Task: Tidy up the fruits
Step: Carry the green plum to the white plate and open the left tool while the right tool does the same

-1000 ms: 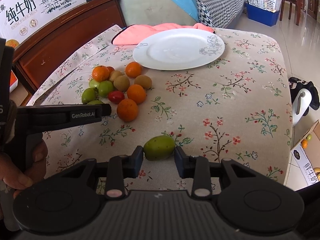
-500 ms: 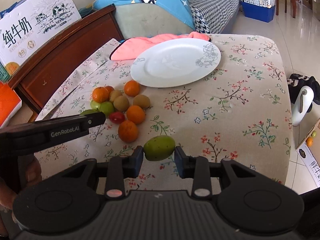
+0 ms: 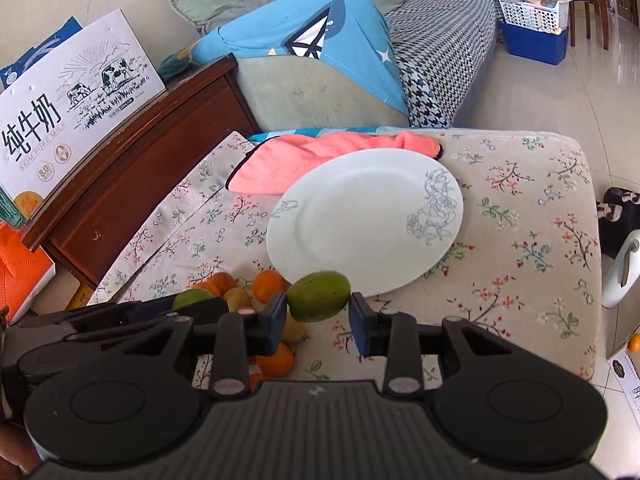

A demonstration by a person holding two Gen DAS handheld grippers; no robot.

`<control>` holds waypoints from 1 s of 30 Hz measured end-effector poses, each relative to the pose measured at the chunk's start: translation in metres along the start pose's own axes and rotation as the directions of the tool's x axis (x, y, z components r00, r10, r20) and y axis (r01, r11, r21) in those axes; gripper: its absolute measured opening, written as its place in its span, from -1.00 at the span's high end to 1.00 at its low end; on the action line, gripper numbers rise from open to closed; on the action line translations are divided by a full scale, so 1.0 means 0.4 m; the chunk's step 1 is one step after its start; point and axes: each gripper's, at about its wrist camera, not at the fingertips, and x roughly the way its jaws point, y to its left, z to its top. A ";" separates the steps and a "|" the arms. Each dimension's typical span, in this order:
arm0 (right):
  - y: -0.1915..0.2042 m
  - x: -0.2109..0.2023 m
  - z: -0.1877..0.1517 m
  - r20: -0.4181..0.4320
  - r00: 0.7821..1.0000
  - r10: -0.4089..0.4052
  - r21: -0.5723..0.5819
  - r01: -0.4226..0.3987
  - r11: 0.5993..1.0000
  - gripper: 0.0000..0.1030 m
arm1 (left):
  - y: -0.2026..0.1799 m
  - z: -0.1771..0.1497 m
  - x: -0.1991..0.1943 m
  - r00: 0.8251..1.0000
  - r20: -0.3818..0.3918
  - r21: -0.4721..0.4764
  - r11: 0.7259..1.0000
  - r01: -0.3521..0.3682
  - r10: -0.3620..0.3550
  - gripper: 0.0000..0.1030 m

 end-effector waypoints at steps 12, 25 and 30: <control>-0.022 0.094 0.060 -0.025 1.000 -0.016 0.010 0.016 1.000 0.34 | -0.014 0.073 0.096 1.000 -0.015 0.052 0.998 0.021 -0.021 0.38; -0.062 0.162 0.078 -0.060 0.996 -0.066 0.071 0.071 0.995 0.34 | -0.013 0.099 0.184 0.998 -0.065 0.046 0.999 0.027 -0.024 0.38; -0.071 0.177 0.087 -0.061 0.996 -0.067 0.103 0.073 0.992 0.33 | -0.015 0.111 0.199 0.998 -0.058 0.044 0.999 0.020 -0.018 0.37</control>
